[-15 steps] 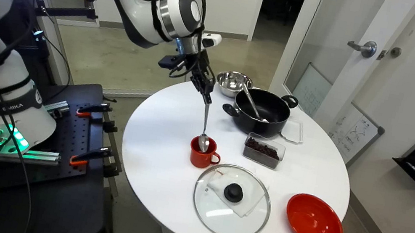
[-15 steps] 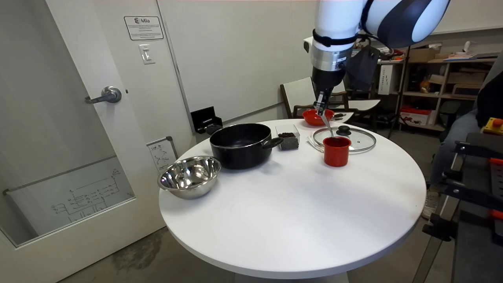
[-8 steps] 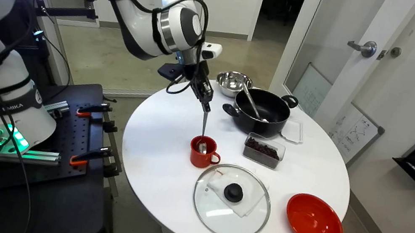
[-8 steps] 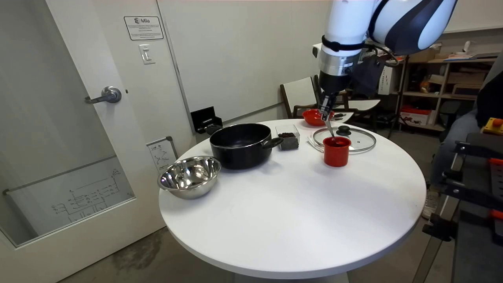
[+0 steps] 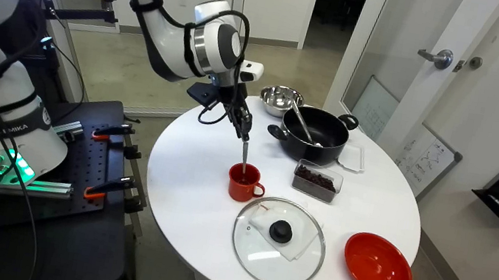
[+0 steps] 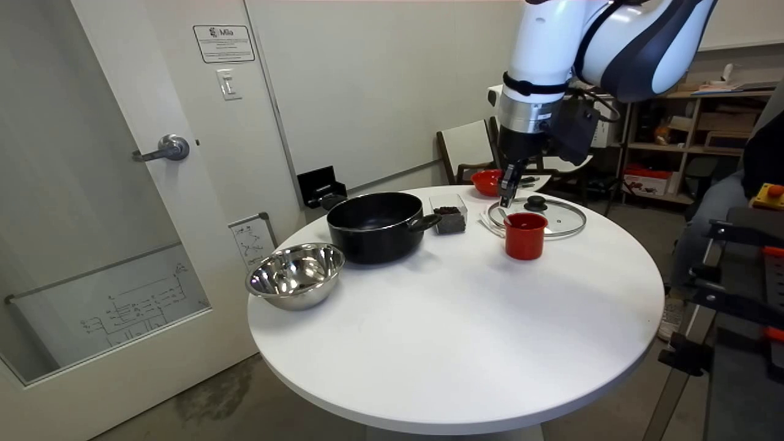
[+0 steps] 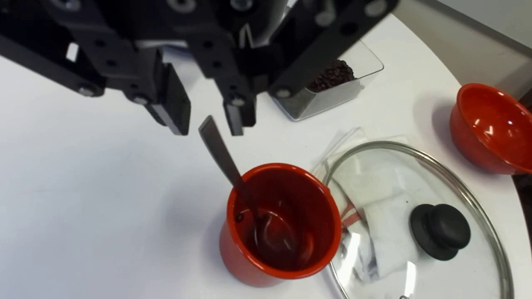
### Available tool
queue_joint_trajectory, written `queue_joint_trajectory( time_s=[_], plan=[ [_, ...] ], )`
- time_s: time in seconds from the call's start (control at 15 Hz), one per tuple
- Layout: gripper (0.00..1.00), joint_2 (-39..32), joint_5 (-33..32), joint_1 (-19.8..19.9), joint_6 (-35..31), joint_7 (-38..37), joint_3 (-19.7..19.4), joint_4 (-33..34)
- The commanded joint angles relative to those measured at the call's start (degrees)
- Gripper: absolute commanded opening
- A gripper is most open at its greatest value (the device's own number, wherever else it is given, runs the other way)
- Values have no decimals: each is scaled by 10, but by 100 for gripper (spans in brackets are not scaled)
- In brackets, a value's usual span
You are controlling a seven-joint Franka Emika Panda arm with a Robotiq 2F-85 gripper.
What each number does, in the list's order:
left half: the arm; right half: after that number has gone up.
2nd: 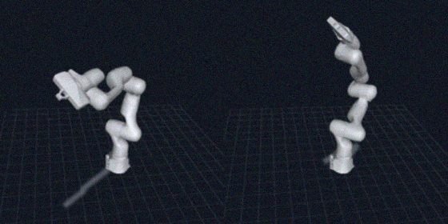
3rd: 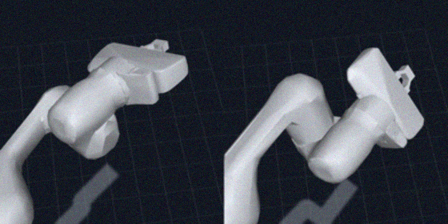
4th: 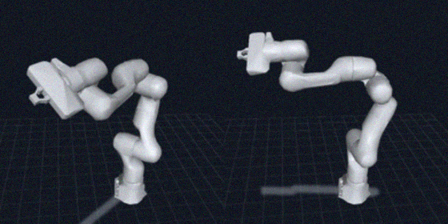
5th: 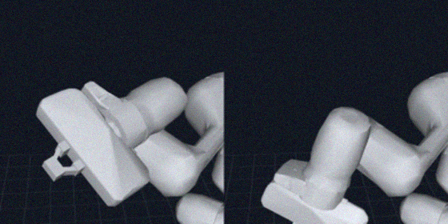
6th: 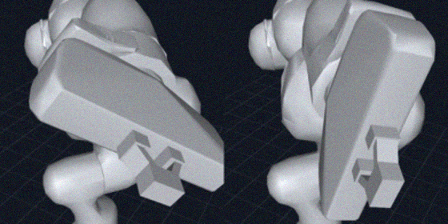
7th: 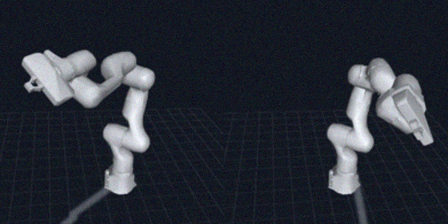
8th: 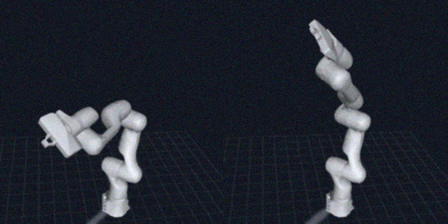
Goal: Pick up the spoon from cup, then put it back in the cup
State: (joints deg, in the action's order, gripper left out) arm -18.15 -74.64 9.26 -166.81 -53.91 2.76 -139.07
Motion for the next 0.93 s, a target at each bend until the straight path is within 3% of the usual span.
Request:
queue_joint_trajectory(
  time_s=[0.0, 0.33, 0.6, 0.67, 0.73, 0.87],
  plan=[
    [63, -10, -6, 2, -19, 0, -1, 11],
    [98, 40, -4, 9, -44, 17, 3, -8],
    [100, 110, 85, 30, -79, 115, 28, -40],
    [100, 124, 138, -3, -86, 166, -1, -45],
    [100, 78, 76, 12, -69, 90, 13, -14],
    [100, 105, 115, 5, -72, 137, 9, -24]
  ],
)
